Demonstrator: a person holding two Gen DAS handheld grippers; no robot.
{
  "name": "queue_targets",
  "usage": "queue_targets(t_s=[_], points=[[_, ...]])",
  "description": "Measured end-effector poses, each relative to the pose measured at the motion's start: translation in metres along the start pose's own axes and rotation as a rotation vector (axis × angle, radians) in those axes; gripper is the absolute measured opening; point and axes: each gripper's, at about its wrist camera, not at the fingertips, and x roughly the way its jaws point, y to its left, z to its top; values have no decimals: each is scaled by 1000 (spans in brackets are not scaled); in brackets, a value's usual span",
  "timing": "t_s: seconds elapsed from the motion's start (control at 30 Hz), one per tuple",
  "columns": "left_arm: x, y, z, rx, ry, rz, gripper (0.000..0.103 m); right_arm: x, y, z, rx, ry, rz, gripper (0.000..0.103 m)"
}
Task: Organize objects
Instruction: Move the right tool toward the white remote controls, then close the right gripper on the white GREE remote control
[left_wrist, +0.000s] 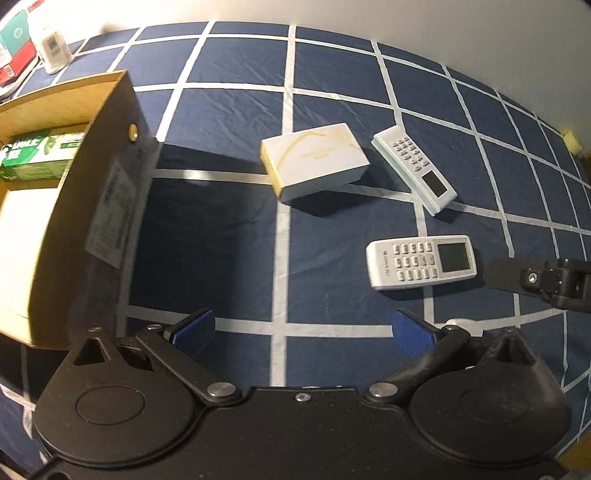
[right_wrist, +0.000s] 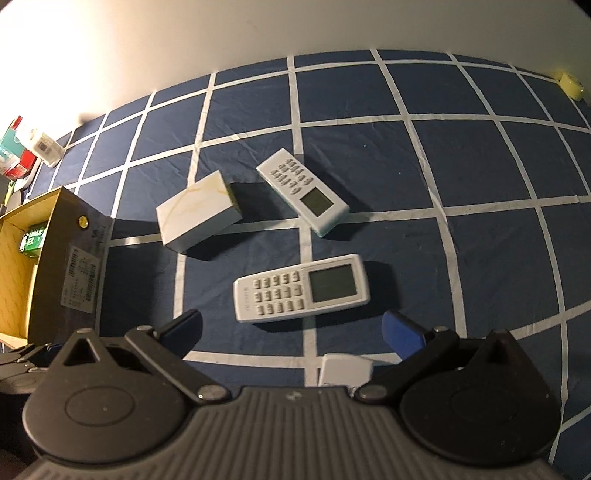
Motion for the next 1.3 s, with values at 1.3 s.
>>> queue_targets(t_s=[1.3], points=[[109,-71,41,-46,189,-113,103,118,-42,50,-61,256,86,91]])
